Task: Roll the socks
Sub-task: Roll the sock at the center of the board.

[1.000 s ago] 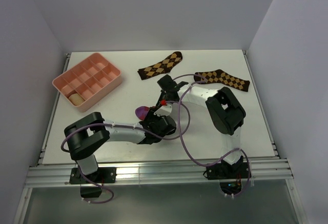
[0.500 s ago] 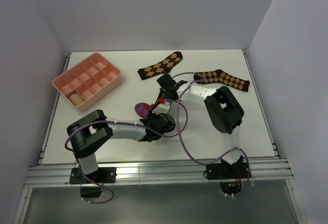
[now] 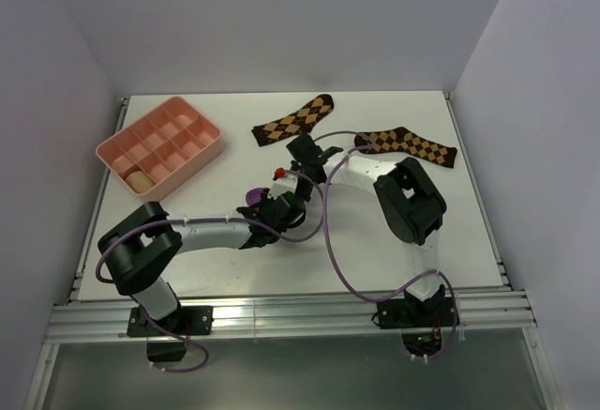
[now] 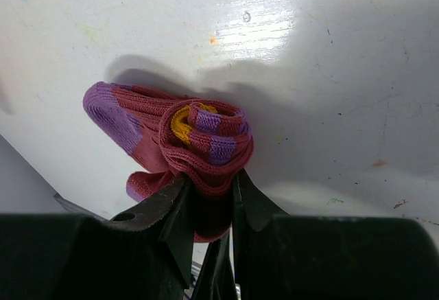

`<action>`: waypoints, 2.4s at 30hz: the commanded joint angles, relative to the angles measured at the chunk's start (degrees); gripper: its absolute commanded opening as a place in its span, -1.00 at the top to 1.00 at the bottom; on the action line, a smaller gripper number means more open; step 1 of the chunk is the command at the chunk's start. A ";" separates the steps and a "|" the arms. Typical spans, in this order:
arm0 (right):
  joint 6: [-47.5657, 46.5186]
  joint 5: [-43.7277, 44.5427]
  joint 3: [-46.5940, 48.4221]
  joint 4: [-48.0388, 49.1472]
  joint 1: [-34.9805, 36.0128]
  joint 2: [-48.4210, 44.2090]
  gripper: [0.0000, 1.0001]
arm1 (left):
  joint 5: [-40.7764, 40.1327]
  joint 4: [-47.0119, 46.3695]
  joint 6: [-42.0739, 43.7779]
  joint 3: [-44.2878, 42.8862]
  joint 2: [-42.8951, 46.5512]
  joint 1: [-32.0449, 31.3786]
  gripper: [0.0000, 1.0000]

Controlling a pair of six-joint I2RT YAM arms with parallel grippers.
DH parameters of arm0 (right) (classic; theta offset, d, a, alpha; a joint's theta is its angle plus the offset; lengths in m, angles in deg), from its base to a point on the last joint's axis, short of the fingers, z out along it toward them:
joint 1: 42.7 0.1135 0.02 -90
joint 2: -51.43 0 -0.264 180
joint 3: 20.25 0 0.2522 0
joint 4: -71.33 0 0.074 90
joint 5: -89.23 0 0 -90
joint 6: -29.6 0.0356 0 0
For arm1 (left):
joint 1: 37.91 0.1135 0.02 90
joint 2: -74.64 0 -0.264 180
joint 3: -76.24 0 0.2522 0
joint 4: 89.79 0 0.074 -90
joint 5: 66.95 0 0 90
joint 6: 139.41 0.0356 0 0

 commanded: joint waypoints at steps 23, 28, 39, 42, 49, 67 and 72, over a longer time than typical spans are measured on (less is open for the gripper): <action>-1.00 -4.76 0.53 -3.35 0.23 1.56 1.00 | -10.09 1.88 13.16 -5.25 7.26 -4.00 -0.01; -1.09 -5.02 0.18 -3.09 -0.03 1.30 1.00 | -8.69 5.66 11.14 -6.93 9.02 -5.05 -0.02; -0.91 -5.64 -1.05 -2.56 -0.29 1.30 1.00 | -6.49 3.47 10.78 -5.52 5.96 -5.41 -0.06; -0.91 -5.73 -1.22 -2.56 -0.38 1.21 1.00 | -5.79 3.56 9.82 -5.44 5.07 -5.49 -0.06; -0.65 -6.69 -2.63 -1.68 -0.64 1.12 1.00 | -4.64 2.32 7.36 -3.41 2.35 -5.06 -0.06; -1.18 -7.84 -3.69 -1.15 -0.73 0.77 1.00 | -3.15 1.27 -0.38 -0.07 -6.88 -2.33 -0.01; -1.44 -8.01 -3.51 -1.33 -0.82 0.51 1.00 | -0.44 0.48 -1.17 0.19 -7.06 -2.16 0.23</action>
